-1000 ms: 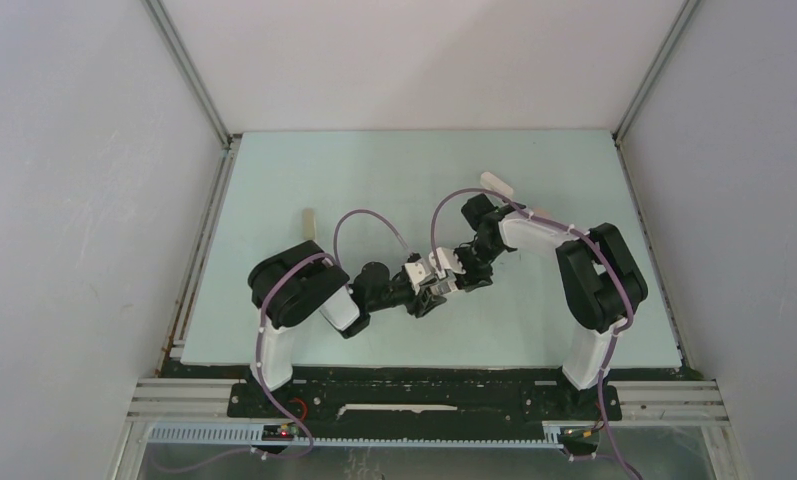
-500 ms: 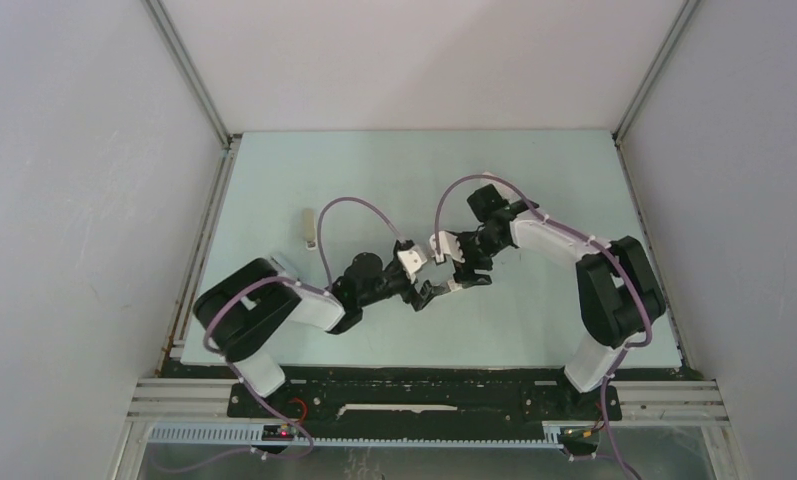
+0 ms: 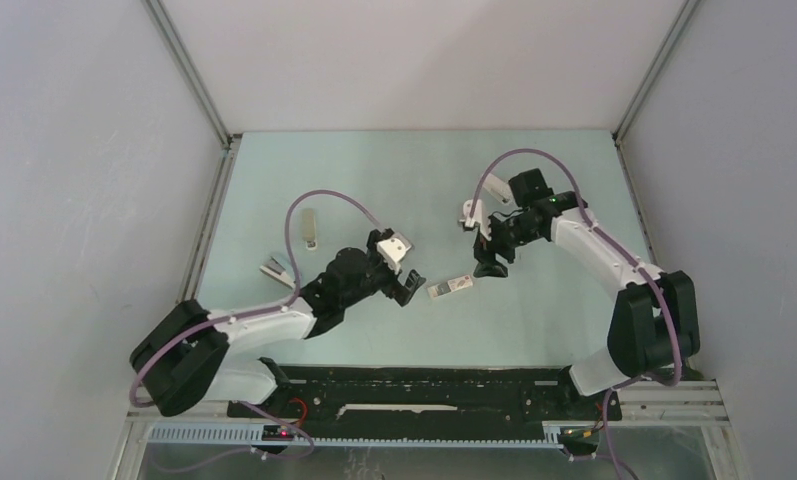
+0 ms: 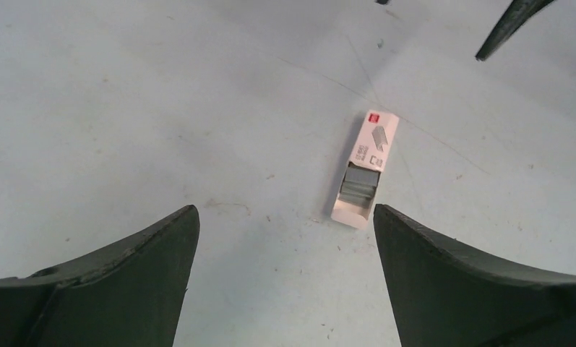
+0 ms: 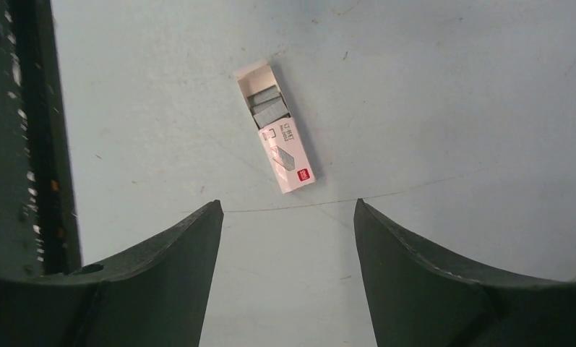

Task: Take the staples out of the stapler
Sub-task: Close the staple box at the center of the board.

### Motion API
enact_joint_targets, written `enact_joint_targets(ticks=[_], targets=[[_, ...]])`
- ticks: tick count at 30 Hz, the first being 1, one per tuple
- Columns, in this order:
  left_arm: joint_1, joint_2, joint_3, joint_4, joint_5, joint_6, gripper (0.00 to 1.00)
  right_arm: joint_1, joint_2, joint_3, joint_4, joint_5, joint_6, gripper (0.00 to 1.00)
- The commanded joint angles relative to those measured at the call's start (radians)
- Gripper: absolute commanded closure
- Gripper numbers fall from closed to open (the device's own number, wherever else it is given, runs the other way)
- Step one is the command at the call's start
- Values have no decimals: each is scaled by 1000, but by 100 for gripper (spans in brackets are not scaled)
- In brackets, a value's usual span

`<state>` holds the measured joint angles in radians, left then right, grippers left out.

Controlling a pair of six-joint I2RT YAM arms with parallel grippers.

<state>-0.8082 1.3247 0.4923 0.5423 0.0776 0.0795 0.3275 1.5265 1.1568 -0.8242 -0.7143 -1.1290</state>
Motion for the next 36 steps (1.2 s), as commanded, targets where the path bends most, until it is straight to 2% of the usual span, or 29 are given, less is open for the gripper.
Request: enact_joint_targets(ticks=[1,5,10,14,18,25,36], targets=[[6,-137,53,-102,-120,-85,4,-51,-76,14,1,-145,182,24],[16,-226,72,-199,-194,-179,0,-90,-114,-2,30,-180,273,27],[58,-300,127,-377,-312,-409,0,-135,-158,-59,116,-216,407,30],[105,-352,121,-421,-257,-516,0,-177,-183,-105,208,-214,531,34],[122,-394,102,-464,-255,-572,0,-211,-195,-136,276,-215,637,34],[131,-418,51,-479,-257,-655,0,-220,-222,-198,346,-190,708,36],[131,-376,3,-475,-256,-770,0,-220,-234,-258,441,-109,796,51]])
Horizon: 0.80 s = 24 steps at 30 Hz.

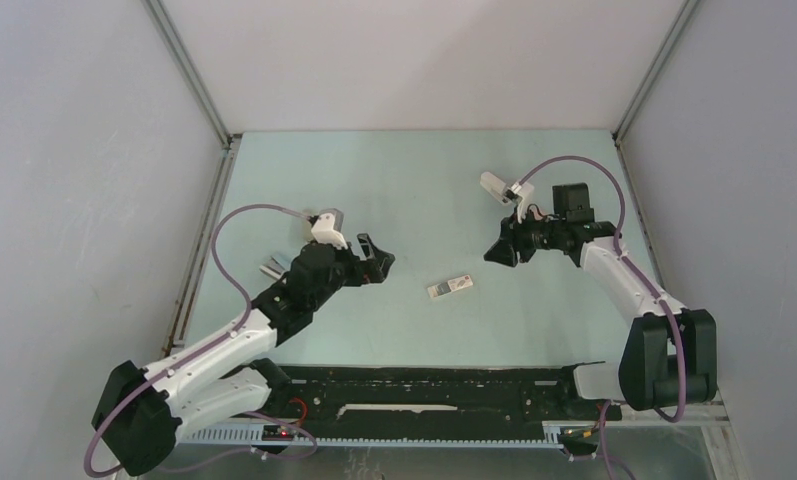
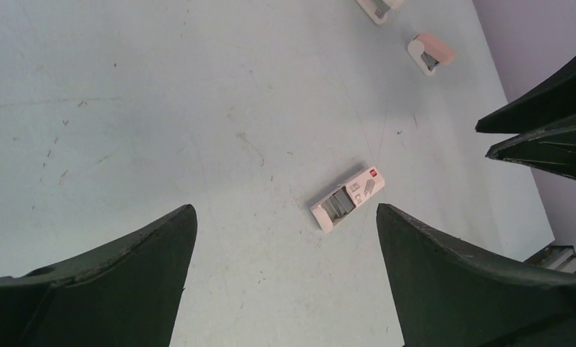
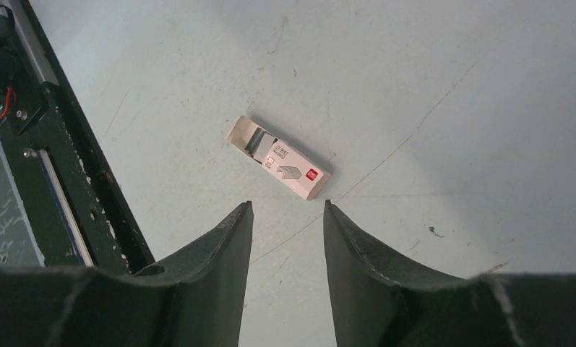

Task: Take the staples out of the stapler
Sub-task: Close the staple box at the center of the board.

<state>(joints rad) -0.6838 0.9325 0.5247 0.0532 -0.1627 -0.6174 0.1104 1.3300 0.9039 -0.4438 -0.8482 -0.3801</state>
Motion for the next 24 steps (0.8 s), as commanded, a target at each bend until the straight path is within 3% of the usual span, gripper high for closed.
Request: enact_joint_targets(ticks=[1,24], targets=[[7,22,-31,14,-16,-80,0,-3,-39,-9,64,27,47,51],[8,15,-126,135,13,-141,3,50,7,-28,89,52,22,51]])
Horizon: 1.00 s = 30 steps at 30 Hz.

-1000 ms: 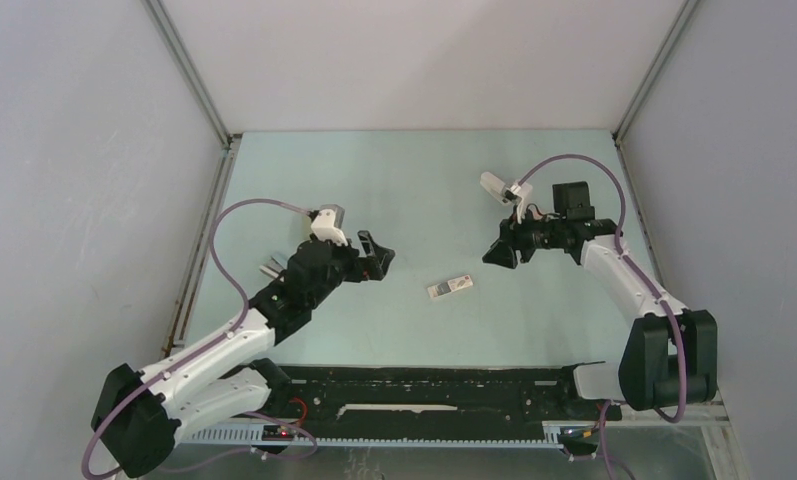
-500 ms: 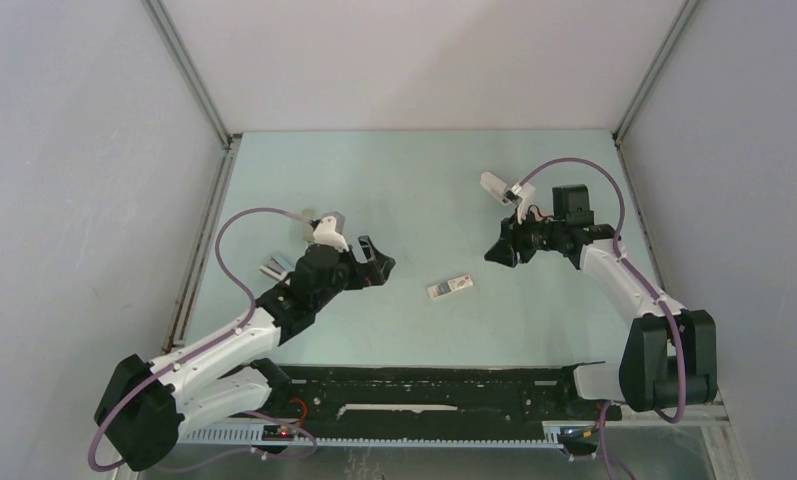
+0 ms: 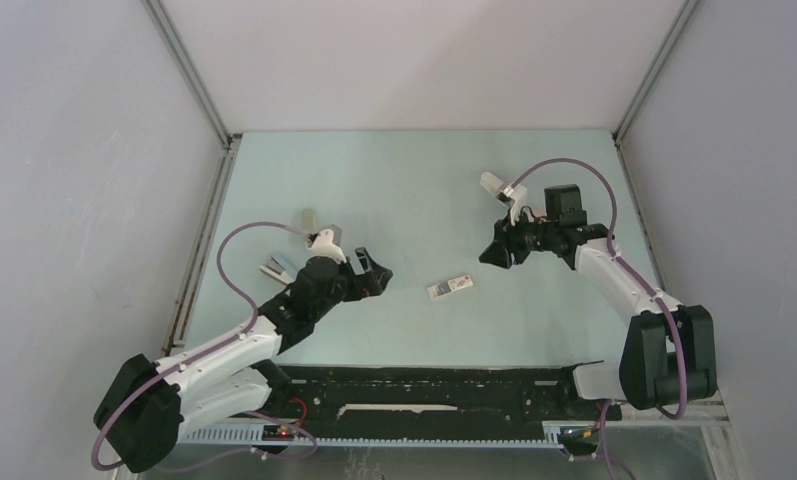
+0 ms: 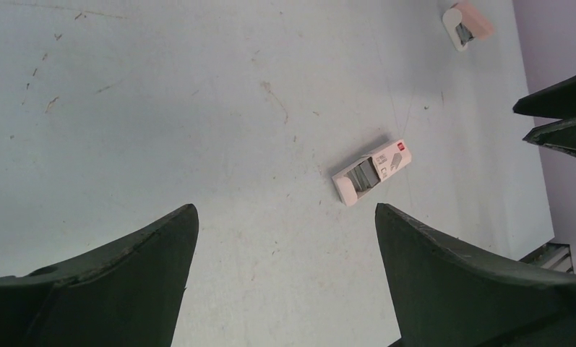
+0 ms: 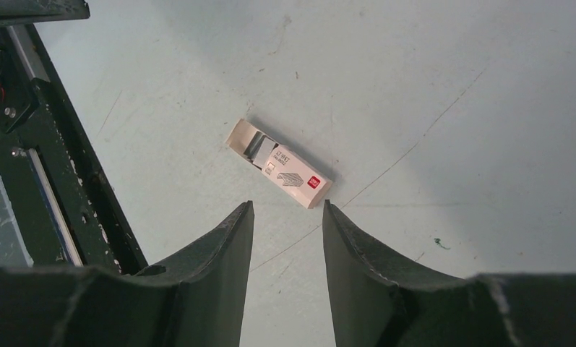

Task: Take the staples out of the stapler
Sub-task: Close the staple box at the center of the board.

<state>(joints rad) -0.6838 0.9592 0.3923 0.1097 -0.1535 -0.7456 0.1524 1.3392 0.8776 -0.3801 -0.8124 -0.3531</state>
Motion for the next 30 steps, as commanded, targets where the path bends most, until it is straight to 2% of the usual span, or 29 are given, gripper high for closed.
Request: enact_joint_targets(ticks=[1,7,30], targets=[[8,1,17,76,9,-10,3,5,-2,-2,24,19,-7,51],[8,67,32,85,45,-20,3,-3,10,-2,24,25,-7,51],[10,116,33,133,82,-22,3,-3,49,-2,38,54,3,51]])
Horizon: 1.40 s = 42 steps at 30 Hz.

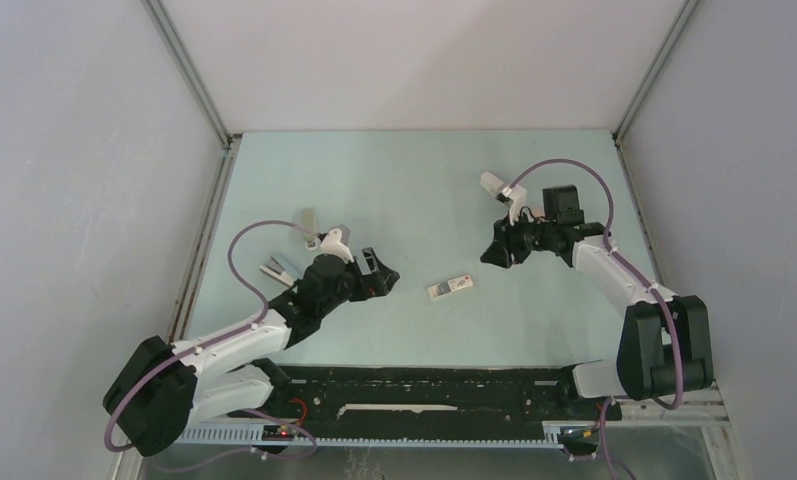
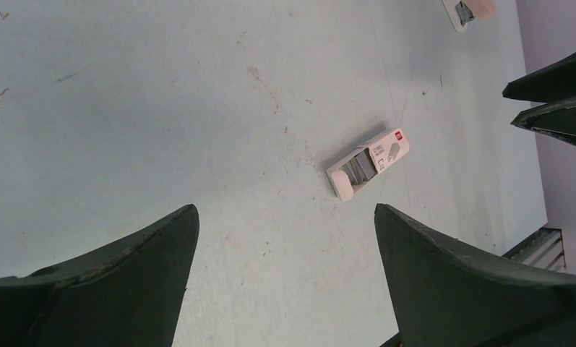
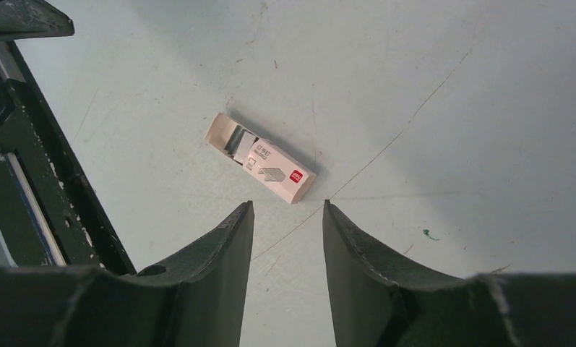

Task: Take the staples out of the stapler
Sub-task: Close the staple box at the center of the board.

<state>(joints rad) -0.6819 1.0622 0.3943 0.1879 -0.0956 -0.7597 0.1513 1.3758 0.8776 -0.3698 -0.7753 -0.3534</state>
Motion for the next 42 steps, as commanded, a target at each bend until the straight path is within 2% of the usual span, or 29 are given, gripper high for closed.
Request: enact_joint_targets(ticks=[1,15,26,32,36,42], targets=[[7,20,30,63,29,-10,3,-1,17,-2,30,21,7,51],[17,131,3,155,88,-58,4,41,69,2,70,96,42,51],[61,290,58,215,218,-72,12,71,307,177,-1,251,102,59],[59,448,164,197,336,-63,29,90,333,192,-31,308,100,67],[42,488,202,179,368,-49,36,91,336,191,-86,304,74,72],[18,542,257,133,410,-32,50,103,358,179,-109,298,63,74]])
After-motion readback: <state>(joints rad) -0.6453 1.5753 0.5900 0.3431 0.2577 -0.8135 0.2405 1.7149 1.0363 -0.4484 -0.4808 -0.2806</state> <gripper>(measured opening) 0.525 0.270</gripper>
